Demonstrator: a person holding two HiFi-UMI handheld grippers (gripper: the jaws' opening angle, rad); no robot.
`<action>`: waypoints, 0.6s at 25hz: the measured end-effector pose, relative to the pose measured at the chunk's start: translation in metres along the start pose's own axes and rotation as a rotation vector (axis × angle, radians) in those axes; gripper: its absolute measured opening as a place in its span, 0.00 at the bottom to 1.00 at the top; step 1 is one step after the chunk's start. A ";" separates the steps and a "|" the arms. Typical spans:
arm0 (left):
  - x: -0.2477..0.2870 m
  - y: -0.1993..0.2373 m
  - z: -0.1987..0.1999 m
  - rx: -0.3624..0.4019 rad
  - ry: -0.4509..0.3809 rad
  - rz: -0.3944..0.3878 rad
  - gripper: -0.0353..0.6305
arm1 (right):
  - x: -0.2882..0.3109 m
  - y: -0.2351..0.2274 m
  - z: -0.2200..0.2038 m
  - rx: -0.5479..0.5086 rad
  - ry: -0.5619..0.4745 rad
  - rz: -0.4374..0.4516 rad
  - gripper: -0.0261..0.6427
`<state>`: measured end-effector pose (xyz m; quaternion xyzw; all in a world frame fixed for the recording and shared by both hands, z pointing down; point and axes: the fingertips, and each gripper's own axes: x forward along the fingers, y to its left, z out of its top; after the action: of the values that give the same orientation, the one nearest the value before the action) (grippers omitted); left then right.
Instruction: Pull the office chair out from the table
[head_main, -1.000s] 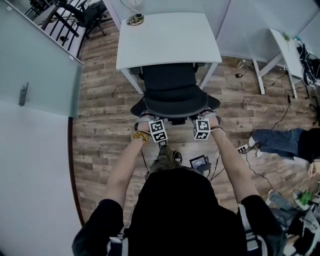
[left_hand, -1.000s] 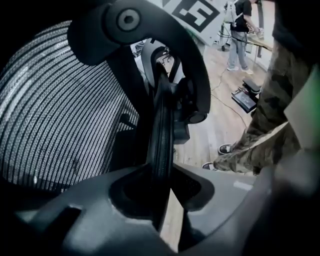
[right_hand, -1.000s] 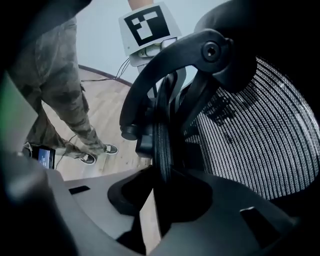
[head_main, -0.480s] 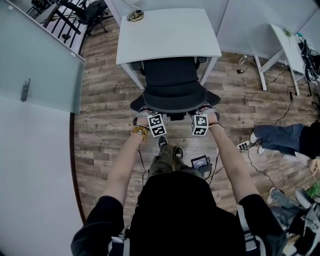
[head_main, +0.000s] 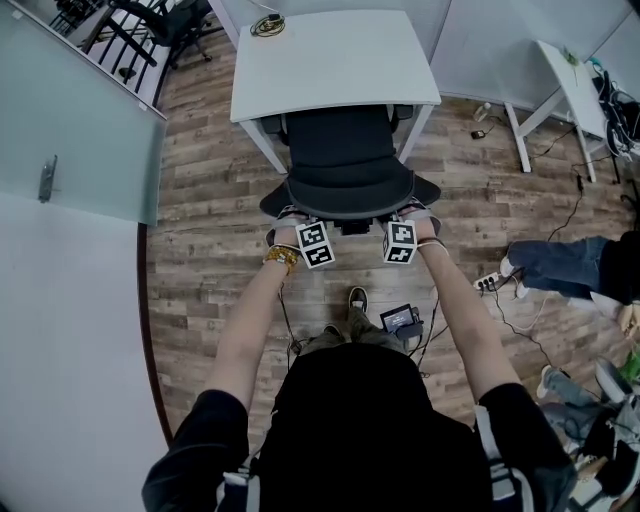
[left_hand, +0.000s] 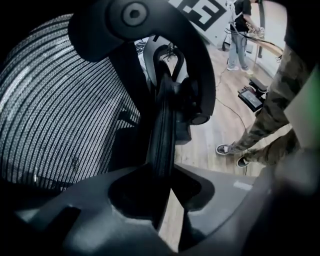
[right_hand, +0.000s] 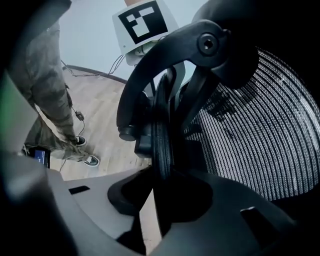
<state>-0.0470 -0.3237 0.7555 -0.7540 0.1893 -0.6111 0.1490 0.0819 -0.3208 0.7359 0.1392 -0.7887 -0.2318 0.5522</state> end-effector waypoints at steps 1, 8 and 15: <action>-0.001 -0.002 0.000 -0.002 0.001 -0.003 0.23 | -0.001 0.002 0.000 0.001 0.003 0.001 0.17; -0.005 -0.013 -0.003 0.008 0.005 -0.008 0.22 | -0.004 0.014 0.004 0.011 0.017 -0.007 0.17; -0.009 -0.016 -0.014 0.019 0.010 -0.014 0.22 | -0.004 0.018 0.014 0.024 0.029 -0.009 0.17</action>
<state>-0.0601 -0.3052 0.7583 -0.7508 0.1789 -0.6177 0.1506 0.0710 -0.3004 0.7387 0.1529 -0.7825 -0.2228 0.5609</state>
